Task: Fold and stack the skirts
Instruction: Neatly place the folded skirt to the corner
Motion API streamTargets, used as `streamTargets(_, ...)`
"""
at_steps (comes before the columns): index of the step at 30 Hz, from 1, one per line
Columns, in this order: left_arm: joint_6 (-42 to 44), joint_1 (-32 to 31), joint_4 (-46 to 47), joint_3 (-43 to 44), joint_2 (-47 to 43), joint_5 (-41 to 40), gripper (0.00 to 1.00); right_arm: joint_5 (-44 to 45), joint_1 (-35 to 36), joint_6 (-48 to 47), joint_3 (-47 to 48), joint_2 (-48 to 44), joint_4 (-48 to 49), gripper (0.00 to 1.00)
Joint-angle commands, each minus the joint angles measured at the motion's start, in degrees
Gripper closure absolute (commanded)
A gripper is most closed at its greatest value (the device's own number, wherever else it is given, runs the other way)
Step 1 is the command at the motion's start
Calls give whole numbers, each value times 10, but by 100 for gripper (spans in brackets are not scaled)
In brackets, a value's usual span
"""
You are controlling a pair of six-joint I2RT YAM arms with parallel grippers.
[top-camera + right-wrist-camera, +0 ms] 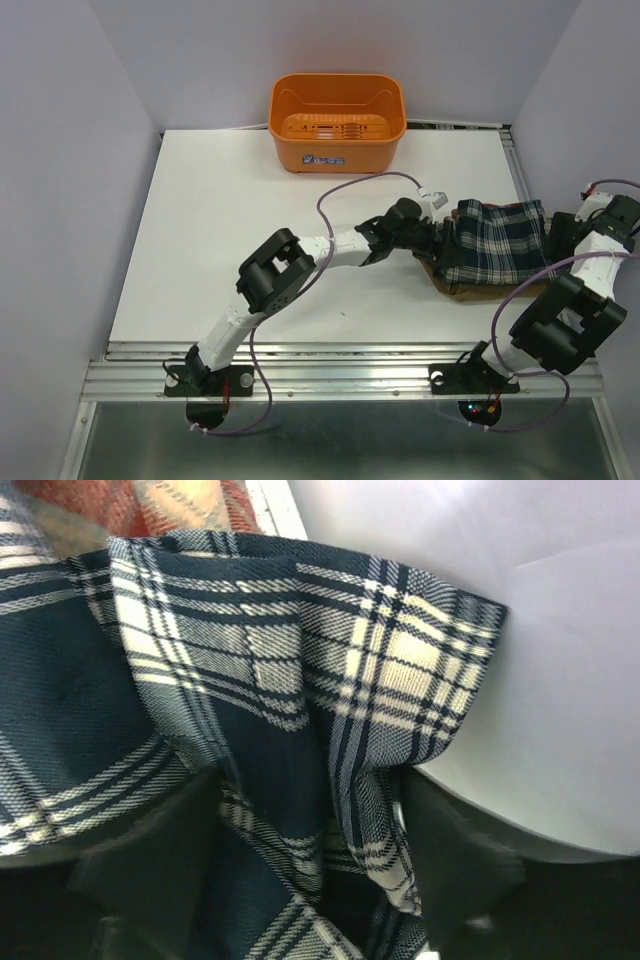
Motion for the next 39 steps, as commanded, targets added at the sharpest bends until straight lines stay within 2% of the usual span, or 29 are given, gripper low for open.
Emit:
streamTargets(1,48,17,-4,-25,-113,-19,6,6,-5,2,29,-23,26,13)
streamTargets(2,53,24,-8,-46,-127,-24,1,2,-5,2,36,-26,21,9)
streamTargets(5,78,40,-23,-98,-184,-40,1,-16,-5,-1,71,-34,-6,0)
streamTargets(13,165,82,-94,-207,-354,-77,1,-170,-5,-32,159,-71,-126,0)
streamTargets(16,197,113,-128,-241,-409,-91,2,-239,-5,-28,189,-86,-160,0)
streamTargets(20,234,197,-191,-252,-462,-62,1,-337,13,-8,214,-98,-176,0)
streamTargets(24,337,304,-307,-204,-482,-41,1,-352,117,89,210,-97,-133,0)
streamTargets(25,360,318,-354,-198,-486,-34,2,-344,179,135,197,-96,-115,0)
streamTargets(27,438,354,-386,-202,-495,-33,2,-325,239,193,179,-83,-61,0)
streamTargets(29,458,377,-387,-231,-525,-66,2,-309,317,261,139,-68,3,0)
streamTargets(32,491,424,-378,-312,-574,-65,2,-273,415,299,75,-55,79,0)
streamTargets(36,531,431,-383,-369,-634,-159,1,-251,518,309,6,-35,126,0)
streamTargets(39,557,432,-390,-420,-666,-179,2,-223,578,301,-42,-29,153,0)
